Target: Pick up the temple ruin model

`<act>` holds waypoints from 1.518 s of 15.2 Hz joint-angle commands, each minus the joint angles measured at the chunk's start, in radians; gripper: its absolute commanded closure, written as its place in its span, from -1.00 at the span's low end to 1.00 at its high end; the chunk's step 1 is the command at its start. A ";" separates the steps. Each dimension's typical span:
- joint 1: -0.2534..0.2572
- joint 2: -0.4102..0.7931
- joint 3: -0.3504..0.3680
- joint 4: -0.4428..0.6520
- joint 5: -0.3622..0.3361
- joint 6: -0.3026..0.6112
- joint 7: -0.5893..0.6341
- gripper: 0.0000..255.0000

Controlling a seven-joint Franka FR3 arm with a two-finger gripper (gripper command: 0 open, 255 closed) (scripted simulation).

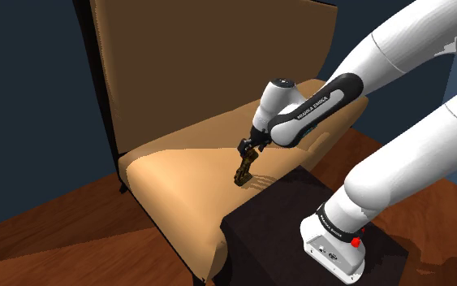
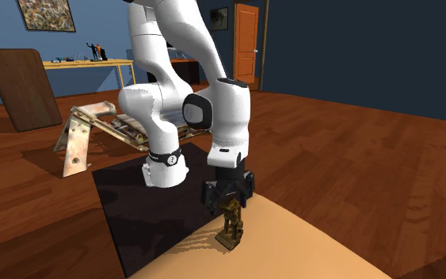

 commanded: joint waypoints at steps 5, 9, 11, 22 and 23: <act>-0.005 0.011 0.003 -0.001 -0.010 0.013 0.008 1.00; -0.006 0.012 0.003 -0.002 -0.011 0.014 0.009 1.00; -0.006 0.014 0.003 0.000 -0.012 0.015 0.009 1.00; 0.057 -0.178 -0.036 0.023 0.099 -0.196 -0.083 1.00; 0.060 -0.193 -0.039 0.027 0.104 -0.215 -0.088 1.00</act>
